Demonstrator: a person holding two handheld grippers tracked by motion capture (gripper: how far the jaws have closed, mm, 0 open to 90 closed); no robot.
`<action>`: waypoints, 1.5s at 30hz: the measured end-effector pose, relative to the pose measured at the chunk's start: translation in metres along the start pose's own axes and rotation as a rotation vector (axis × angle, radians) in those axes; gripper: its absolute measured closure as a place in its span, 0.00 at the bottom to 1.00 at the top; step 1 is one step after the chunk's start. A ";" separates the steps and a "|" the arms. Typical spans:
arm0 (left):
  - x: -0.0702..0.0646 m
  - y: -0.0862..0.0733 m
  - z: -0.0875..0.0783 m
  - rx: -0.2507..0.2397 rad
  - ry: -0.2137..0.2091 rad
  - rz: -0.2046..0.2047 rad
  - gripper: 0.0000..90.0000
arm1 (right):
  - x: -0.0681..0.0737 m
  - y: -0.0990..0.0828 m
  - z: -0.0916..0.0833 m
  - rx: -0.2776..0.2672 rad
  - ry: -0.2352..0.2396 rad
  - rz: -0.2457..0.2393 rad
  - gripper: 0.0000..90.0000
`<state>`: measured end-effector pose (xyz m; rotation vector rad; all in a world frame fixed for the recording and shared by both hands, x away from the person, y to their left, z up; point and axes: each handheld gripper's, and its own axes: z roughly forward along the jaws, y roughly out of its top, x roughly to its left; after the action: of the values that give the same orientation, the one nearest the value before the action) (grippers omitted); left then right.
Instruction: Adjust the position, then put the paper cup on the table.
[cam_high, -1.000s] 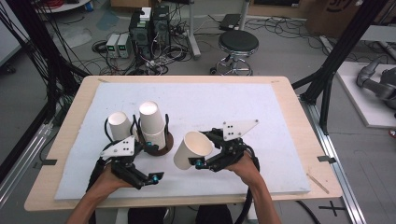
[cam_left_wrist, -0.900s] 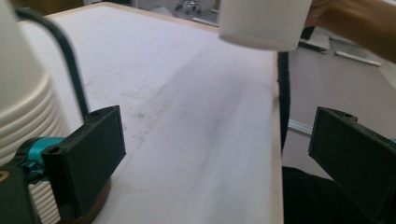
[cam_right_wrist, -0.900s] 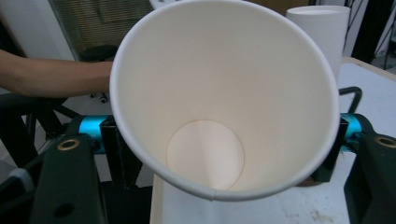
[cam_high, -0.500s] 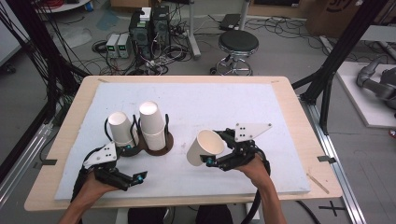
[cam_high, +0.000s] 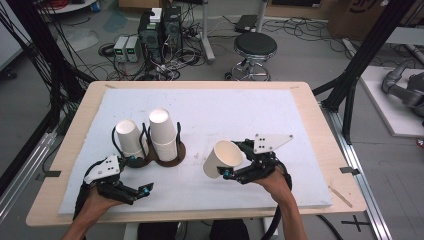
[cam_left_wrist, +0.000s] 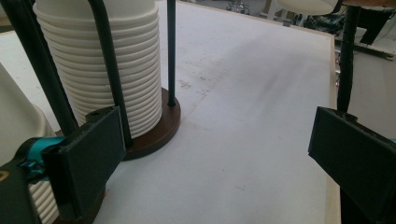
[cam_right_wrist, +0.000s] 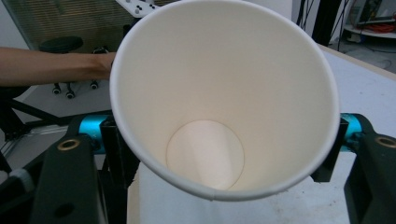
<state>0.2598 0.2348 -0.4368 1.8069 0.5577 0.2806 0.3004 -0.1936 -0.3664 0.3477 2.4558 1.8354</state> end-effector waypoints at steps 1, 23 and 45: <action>0.000 0.000 0.000 0.002 0.005 0.002 0.04 | 0.000 0.000 0.000 -0.002 -0.003 -0.003 0.31; 0.003 -0.007 0.003 0.000 0.030 -0.004 0.04 | -0.008 0.003 0.009 0.046 -0.095 -0.005 0.31; 0.004 -0.014 0.007 0.002 0.031 -0.013 0.04 | -0.024 -0.003 0.040 0.199 -0.277 0.007 0.32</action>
<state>0.2635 0.2343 -0.4526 1.8030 0.5916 0.2990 0.3301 -0.1613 -0.3832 0.5782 2.4451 1.4340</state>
